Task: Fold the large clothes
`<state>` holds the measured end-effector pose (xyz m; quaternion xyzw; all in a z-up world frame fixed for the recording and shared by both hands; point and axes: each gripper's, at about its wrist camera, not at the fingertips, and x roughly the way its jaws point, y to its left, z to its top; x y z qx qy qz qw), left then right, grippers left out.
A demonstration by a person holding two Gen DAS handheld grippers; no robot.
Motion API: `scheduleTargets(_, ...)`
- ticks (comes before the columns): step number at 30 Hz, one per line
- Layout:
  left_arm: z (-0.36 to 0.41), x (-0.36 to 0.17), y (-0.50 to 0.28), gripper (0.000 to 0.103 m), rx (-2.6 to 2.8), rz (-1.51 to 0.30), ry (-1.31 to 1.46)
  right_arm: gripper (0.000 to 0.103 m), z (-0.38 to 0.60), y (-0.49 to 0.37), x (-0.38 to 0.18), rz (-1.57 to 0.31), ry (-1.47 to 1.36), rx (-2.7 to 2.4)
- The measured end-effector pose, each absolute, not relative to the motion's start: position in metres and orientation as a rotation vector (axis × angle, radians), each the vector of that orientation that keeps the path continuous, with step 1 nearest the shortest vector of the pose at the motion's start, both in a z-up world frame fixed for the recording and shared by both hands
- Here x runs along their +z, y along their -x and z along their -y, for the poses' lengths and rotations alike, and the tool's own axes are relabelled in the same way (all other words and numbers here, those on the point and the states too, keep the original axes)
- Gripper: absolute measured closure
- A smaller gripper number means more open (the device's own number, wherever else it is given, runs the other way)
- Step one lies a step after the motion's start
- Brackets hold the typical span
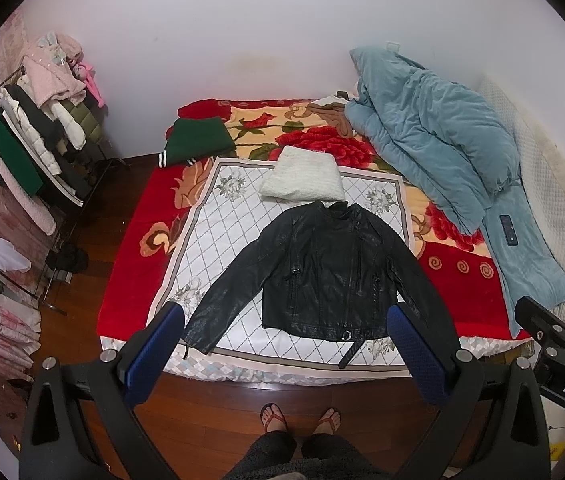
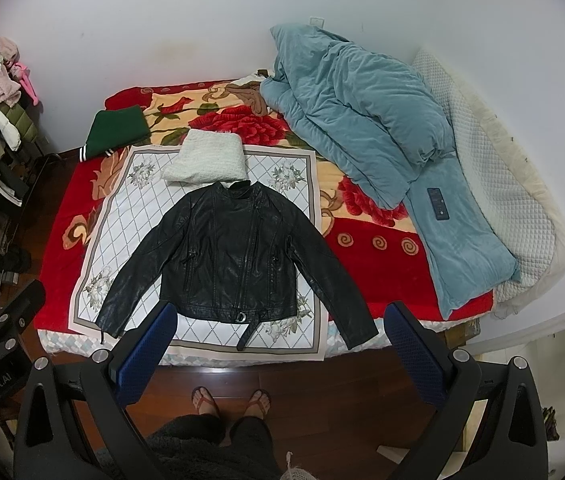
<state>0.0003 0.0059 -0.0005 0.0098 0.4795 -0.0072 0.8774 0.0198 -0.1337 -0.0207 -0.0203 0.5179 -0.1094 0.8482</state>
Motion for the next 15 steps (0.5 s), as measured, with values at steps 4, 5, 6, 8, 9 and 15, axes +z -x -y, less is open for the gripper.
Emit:
scheduleTargets(4, -0.0109, 0.0020, -0.0020, 0.000, -0.013, -0.999, -0.022, 0.000, 0.1341, -0.0195, -0.0201, -1.091, 0.042, -0.230)
scheduleTargets(5, -0.0104, 0.0020, -0.0019, 0.000, -0.014, -1.000, -0.021, 0.000, 0.1340, -0.0196, -0.0202, -1.092, 0.042, -0.230)
scheduleTargets(6, -0.0120, 0.0034, -0.0036, 0.000, -0.014, -1.000, -0.020, 0.000, 0.1340, -0.0196, -0.0202, -1.092, 0.042, -0.229)
scheduleTargets(8, -0.0144, 0.0039, -0.0044, 0.000, -0.013, -0.998, -0.019, 0.000, 0.1339, -0.0195, -0.0199, -1.093, 0.042, -0.230)
scheduleTargets(9, -0.0121, 0.0035, -0.0038, 0.000, -0.014, -1.000, -0.020, 0.000, 0.1340, -0.0193, -0.0196, -1.093, 0.043, -0.230)
scheduleTargets(15, -0.0119, 0.0036, -0.0035, 0.000, -0.013, -0.998, -0.022, 0.000, 0.1339, -0.0192, -0.0185, -1.092, 0.042, -0.230)
